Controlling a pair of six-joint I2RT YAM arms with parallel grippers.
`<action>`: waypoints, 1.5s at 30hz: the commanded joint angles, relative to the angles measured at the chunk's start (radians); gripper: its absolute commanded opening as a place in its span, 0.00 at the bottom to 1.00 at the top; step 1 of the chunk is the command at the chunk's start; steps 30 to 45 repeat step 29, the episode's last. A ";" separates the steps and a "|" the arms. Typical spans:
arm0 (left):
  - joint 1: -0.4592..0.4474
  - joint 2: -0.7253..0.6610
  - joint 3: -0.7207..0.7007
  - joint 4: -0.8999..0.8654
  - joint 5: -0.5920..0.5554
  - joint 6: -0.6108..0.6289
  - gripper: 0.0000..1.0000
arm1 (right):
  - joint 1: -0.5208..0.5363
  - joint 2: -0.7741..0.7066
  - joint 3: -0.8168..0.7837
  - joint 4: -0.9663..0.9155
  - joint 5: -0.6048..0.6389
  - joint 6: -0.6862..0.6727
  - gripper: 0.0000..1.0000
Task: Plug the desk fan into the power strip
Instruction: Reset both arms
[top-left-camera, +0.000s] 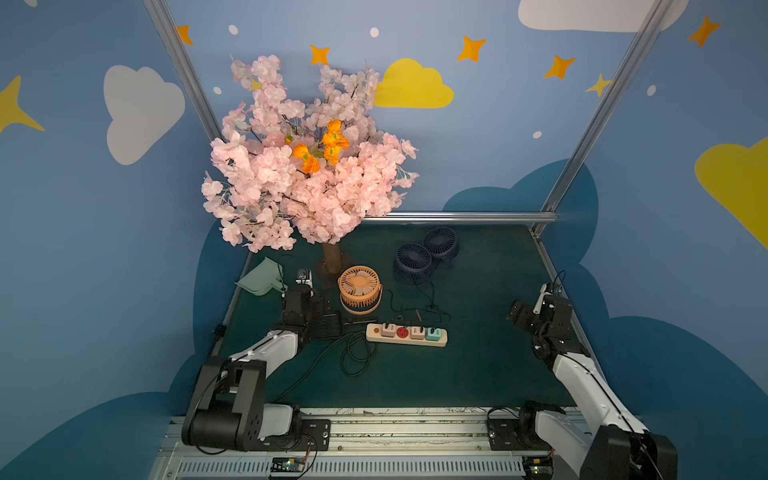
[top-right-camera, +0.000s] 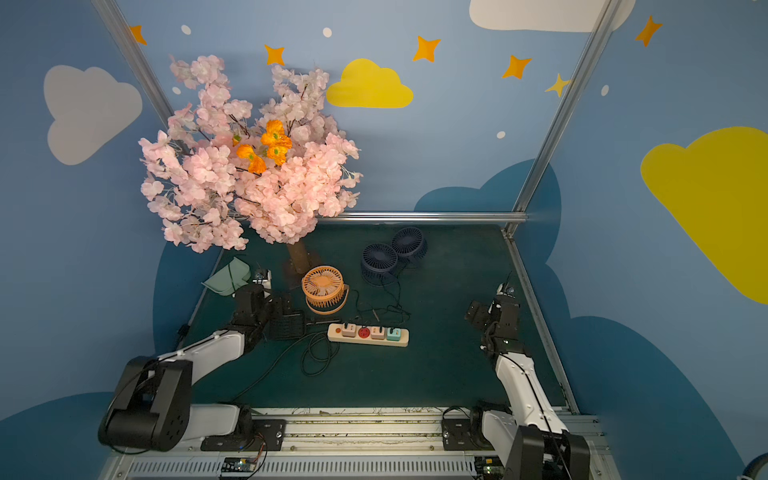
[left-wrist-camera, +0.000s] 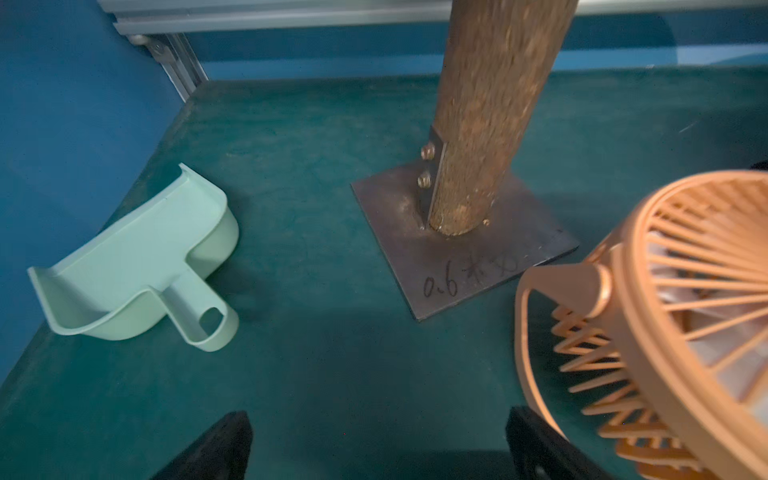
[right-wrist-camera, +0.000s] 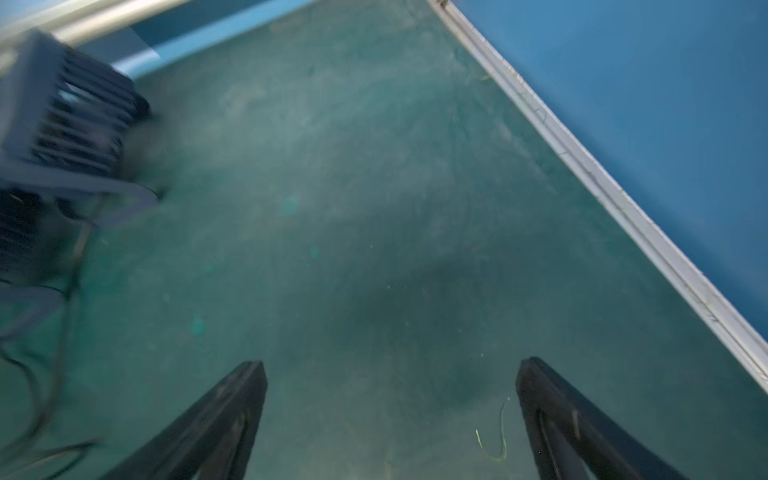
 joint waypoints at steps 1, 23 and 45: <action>-0.009 0.111 -0.034 0.336 0.064 0.109 1.00 | 0.009 0.061 -0.015 0.281 -0.006 -0.102 0.98; -0.020 0.160 -0.114 0.516 0.077 0.118 1.00 | 0.111 0.456 0.031 0.597 -0.017 -0.256 0.98; -0.018 0.155 -0.121 0.523 0.079 0.118 1.00 | 0.116 0.452 0.027 0.600 -0.007 -0.259 0.98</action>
